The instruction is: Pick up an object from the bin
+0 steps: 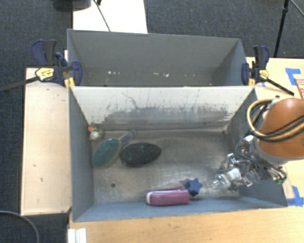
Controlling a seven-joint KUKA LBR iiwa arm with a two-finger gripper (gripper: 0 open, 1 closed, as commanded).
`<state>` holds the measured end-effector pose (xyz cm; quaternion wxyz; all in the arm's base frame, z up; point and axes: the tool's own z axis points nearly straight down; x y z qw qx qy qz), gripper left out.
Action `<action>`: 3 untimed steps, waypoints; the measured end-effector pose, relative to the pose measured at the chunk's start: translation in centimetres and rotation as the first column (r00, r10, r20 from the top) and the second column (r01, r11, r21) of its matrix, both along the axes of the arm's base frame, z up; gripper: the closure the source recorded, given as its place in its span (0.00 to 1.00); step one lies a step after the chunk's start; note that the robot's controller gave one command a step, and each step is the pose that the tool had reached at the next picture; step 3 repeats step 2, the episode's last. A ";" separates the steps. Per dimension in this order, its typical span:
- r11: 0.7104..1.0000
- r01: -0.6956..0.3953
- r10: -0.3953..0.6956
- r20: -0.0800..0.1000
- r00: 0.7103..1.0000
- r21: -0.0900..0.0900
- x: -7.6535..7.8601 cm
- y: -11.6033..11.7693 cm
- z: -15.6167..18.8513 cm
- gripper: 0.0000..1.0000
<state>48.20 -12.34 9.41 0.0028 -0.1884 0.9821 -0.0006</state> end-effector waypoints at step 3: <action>1.000 0.001 -0.001 0.000 1.000 0.000 0.2 0.1 3.2 1.00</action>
Offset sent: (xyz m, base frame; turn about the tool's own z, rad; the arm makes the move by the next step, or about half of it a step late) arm 0.0000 -0.0001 0.0029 0.0000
